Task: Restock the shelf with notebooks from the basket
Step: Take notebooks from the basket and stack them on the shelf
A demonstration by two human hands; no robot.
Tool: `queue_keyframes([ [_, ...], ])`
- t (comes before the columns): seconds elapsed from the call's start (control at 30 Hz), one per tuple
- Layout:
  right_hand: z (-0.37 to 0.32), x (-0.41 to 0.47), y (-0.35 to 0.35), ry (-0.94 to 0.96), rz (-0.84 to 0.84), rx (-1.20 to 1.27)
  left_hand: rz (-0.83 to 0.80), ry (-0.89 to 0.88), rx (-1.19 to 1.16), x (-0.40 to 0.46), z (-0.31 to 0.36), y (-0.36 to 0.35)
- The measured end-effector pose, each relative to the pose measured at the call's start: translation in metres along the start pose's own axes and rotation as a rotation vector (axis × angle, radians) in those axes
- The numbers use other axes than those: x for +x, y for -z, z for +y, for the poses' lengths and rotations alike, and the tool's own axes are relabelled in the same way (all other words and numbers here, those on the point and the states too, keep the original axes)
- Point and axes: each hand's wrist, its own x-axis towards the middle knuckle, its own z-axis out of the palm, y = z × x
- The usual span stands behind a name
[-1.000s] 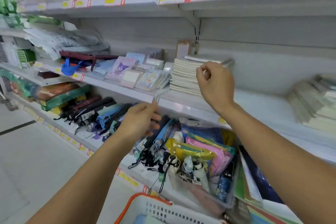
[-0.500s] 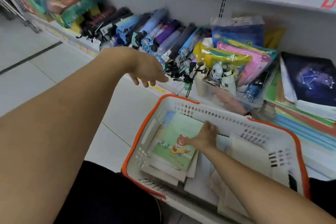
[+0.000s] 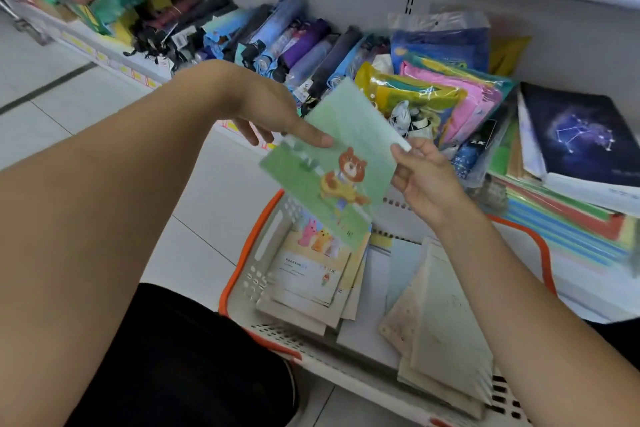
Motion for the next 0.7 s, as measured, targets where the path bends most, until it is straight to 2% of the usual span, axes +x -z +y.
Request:
queue_keyframes([
  [0.1,-0.001,0.001,-0.013,0.033,-0.011,0.148,-0.049,-0.124,-0.207,-0.003,0.003,0.001],
  [0.17,0.021,0.001,-0.018,-0.077,0.049,0.086,0.094,-0.126,-0.077,-0.004,0.003,0.008],
  [0.2,0.039,0.001,-0.017,-0.148,0.112,-0.113,0.172,-0.098,0.078,-0.004,0.003,0.013],
  [0.23,0.059,-0.002,-0.015,-0.212,0.152,-0.439,0.233,-0.064,0.231,-0.005,0.002,0.015],
  [0.3,0.104,-0.006,-0.006,-0.275,0.082,-1.110,0.286,-0.004,0.414,-0.008,0.000,0.014],
  [0.33,0.123,-0.008,-0.003,-0.279,0.078,-1.273,0.278,0.015,0.436,-0.008,-0.002,0.013],
  [0.47,0.164,-0.010,-0.005,-0.234,0.272,-1.310,0.209,0.009,0.406,-0.007,-0.006,0.010],
  [0.6,0.170,0.000,0.005,-0.224,0.335,-1.142,0.189,-0.013,0.358,-0.007,-0.008,0.013],
  [0.7,0.169,-0.002,0.020,-0.084,0.360,-1.051,0.202,-0.005,0.366,-0.005,-0.010,0.014],
])
